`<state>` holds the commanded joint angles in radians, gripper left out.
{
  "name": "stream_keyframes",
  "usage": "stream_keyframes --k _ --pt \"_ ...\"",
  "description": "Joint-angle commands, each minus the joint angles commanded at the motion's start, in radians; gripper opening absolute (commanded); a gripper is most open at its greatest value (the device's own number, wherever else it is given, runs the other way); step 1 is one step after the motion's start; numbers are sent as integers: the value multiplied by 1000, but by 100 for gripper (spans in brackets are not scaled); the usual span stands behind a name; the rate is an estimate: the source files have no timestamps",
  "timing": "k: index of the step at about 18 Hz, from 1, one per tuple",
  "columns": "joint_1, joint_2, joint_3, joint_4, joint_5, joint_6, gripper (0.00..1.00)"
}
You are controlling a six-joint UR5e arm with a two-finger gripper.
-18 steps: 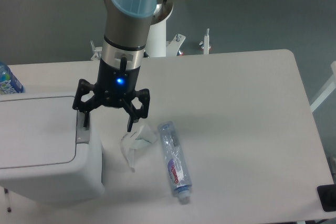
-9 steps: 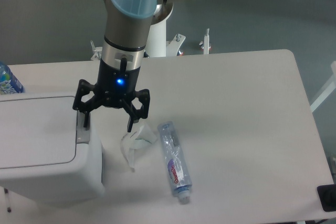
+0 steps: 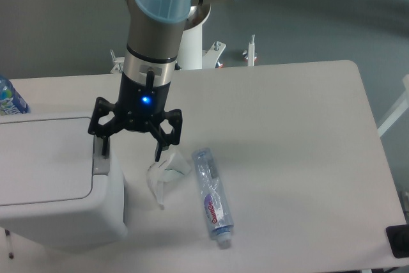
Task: Open the trash can
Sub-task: 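Hold the gripper against the lid as it swings open, then raise the gripper away from the opened trash can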
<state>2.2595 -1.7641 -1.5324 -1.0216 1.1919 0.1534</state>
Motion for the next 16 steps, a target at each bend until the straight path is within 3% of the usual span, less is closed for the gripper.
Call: stream_keyframes --k 16 --pt "0 -2 18 -3 0 -2 100"
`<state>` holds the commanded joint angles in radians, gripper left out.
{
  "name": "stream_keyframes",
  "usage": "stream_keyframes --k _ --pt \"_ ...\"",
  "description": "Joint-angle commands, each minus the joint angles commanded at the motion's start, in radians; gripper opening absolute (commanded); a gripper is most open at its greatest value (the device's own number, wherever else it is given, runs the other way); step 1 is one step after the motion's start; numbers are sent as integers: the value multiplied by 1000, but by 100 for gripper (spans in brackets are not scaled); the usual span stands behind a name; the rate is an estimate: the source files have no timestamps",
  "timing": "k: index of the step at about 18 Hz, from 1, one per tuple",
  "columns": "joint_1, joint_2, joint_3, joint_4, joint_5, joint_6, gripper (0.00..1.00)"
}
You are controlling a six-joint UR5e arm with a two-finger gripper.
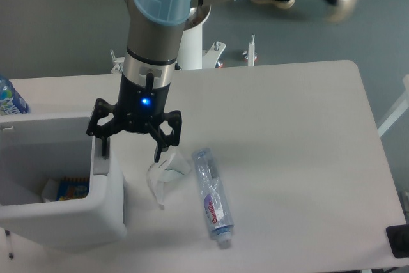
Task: Open the trash can
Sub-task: 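Raise the gripper away from the opened trash can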
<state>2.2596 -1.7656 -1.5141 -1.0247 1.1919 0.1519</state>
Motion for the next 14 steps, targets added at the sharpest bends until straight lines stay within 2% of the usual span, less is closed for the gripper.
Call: stream_keyframes --k 4,6,14 --pt "2 3 67 3 5 5 100" --pt "15 3 101 3 44 12 100" --pt "192 14 201 -11 196 78 100"
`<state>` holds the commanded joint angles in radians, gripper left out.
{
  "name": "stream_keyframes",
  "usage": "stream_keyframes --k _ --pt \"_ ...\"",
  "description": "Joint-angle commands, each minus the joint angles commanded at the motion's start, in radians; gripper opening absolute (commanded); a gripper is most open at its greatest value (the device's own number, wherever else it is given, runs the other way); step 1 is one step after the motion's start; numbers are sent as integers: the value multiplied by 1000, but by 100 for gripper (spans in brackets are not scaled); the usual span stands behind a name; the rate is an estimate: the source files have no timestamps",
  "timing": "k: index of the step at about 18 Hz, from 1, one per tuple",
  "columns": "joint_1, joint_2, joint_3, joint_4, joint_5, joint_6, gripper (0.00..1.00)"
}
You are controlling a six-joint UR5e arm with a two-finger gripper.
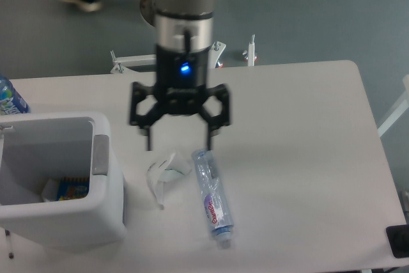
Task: Open the trash can
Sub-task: 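Raise the gripper away from the opened trash can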
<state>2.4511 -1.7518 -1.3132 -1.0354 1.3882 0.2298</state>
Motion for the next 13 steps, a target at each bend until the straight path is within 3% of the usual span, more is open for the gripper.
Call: stream_keyframes --k 3,7,13 --pt "20 9 -11 -14 8 118 100" --pt "69 35 -40 -84 67 301 100" --pt "106 60 -100 -71 94 417 100"
